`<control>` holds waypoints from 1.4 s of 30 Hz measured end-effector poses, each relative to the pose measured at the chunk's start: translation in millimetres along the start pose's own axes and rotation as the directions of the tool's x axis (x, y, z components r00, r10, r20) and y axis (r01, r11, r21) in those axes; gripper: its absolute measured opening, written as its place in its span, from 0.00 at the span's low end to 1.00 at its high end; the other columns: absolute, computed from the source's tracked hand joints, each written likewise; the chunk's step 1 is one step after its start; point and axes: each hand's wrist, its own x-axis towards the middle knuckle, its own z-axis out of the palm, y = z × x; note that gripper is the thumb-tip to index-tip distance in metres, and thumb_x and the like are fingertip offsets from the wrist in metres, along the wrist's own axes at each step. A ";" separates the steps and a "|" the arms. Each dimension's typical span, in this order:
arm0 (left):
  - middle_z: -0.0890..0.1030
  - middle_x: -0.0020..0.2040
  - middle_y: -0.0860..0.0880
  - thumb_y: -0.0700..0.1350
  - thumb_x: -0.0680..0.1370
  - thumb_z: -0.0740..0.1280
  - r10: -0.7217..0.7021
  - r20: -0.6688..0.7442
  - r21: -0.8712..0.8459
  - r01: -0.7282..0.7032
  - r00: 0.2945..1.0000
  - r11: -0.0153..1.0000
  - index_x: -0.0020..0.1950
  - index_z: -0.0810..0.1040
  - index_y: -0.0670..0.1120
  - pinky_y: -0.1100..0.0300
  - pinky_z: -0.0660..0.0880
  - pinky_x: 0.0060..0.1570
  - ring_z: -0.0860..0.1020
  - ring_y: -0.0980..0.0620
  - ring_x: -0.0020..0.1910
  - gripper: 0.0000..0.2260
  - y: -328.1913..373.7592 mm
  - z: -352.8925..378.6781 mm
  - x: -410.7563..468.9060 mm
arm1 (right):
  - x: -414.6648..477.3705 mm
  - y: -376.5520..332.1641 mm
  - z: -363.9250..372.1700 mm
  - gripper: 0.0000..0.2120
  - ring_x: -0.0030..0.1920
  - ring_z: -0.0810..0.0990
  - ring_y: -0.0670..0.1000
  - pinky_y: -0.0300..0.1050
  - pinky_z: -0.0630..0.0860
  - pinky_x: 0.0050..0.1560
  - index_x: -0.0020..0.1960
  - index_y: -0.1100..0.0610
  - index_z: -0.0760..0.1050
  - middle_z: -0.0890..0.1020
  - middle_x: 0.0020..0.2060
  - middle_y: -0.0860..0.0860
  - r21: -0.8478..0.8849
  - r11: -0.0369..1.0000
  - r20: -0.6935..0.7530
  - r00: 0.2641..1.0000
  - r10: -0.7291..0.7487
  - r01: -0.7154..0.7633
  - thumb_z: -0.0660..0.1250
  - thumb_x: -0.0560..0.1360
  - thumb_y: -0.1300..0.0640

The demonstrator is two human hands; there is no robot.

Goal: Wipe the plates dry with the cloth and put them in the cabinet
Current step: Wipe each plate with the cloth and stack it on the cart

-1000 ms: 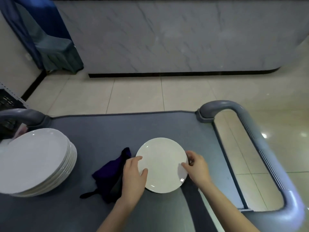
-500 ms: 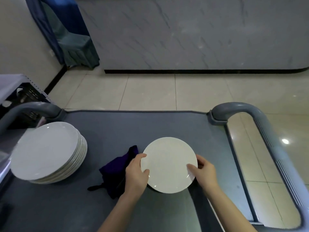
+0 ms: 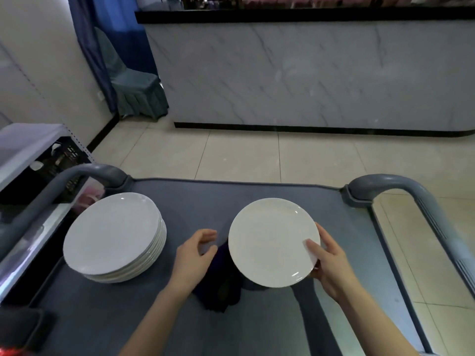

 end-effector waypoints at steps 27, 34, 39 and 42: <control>0.79 0.46 0.57 0.45 0.82 0.64 0.112 -0.158 -0.021 -0.116 0.981 0.993 0.52 0.74 0.53 0.64 0.71 0.42 0.76 0.60 0.46 0.02 14.7 -53.1 24.6 | -25.1 -3.5 32.9 0.21 0.47 0.85 0.58 0.55 0.82 0.40 0.64 0.36 0.77 0.85 0.55 0.49 -0.063 0.994 -0.036 0.996 -0.087 0.085 0.65 0.80 0.60; 0.79 0.56 0.63 0.50 0.77 0.68 0.437 0.092 0.198 -0.447 0.895 0.872 0.60 0.76 0.58 0.69 0.70 0.55 0.75 0.65 0.55 0.12 69.6 -29.6 9.0 | -26.4 -6.4 53.4 0.21 0.44 0.86 0.58 0.57 0.83 0.37 0.61 0.35 0.77 0.86 0.50 0.49 -0.007 0.990 -0.093 0.986 -0.138 0.138 0.66 0.80 0.62; 0.78 0.64 0.61 0.59 0.79 0.60 0.335 0.573 0.284 -0.565 0.748 0.775 0.73 0.62 0.66 0.56 0.73 0.61 0.74 0.58 0.59 0.22 70.4 0.2 -7.0 | -30.5 -7.3 59.2 0.23 0.47 0.86 0.61 0.58 0.83 0.39 0.64 0.38 0.76 0.86 0.51 0.52 0.047 0.989 -0.082 0.987 -0.137 0.141 0.66 0.79 0.63; 0.77 0.61 0.61 0.49 0.81 0.63 0.526 0.287 0.305 -0.597 0.800 0.742 0.71 0.72 0.59 0.54 0.71 0.62 0.71 0.57 0.56 0.18 61.1 -10.4 1.5 | -34.7 -8.7 56.7 0.23 0.48 0.85 0.61 0.61 0.82 0.44 0.67 0.41 0.75 0.85 0.54 0.54 0.079 0.988 -0.090 0.988 -0.126 0.133 0.66 0.79 0.63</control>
